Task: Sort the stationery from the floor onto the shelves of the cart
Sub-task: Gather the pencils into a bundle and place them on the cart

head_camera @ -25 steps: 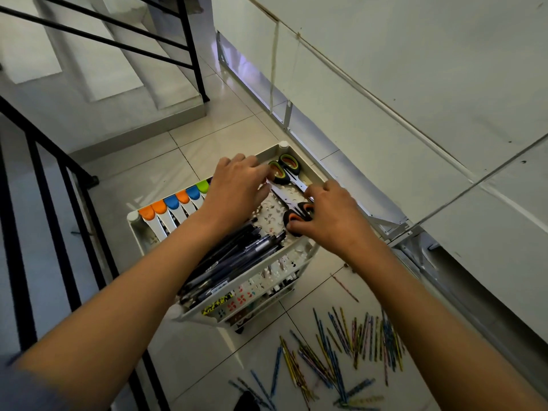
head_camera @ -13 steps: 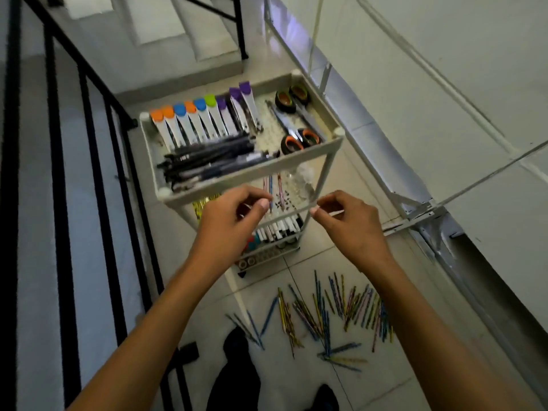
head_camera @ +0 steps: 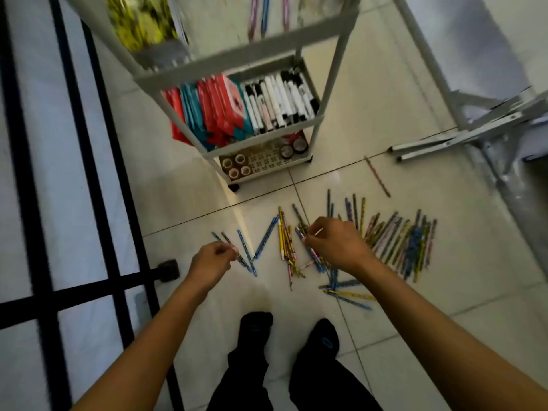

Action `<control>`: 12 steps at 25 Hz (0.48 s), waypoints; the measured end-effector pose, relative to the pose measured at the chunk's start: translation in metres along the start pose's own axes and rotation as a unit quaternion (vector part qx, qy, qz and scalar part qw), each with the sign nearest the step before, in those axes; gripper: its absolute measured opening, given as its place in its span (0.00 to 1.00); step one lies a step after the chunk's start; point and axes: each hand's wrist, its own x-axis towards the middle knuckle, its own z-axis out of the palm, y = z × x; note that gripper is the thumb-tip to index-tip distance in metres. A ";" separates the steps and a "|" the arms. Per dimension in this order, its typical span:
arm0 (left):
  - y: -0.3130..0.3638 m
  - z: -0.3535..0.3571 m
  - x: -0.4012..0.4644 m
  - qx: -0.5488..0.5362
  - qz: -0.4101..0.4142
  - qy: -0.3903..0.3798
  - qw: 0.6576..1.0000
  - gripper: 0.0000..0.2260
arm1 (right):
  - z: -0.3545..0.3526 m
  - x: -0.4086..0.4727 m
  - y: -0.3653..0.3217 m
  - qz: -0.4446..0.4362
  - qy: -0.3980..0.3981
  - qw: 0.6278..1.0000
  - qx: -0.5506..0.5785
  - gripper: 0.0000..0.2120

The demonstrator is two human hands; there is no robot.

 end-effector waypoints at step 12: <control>-0.192 0.136 0.291 0.032 -0.068 0.232 0.970 0.30 | 0.226 0.268 0.138 -0.028 0.048 0.973 -0.225 0.23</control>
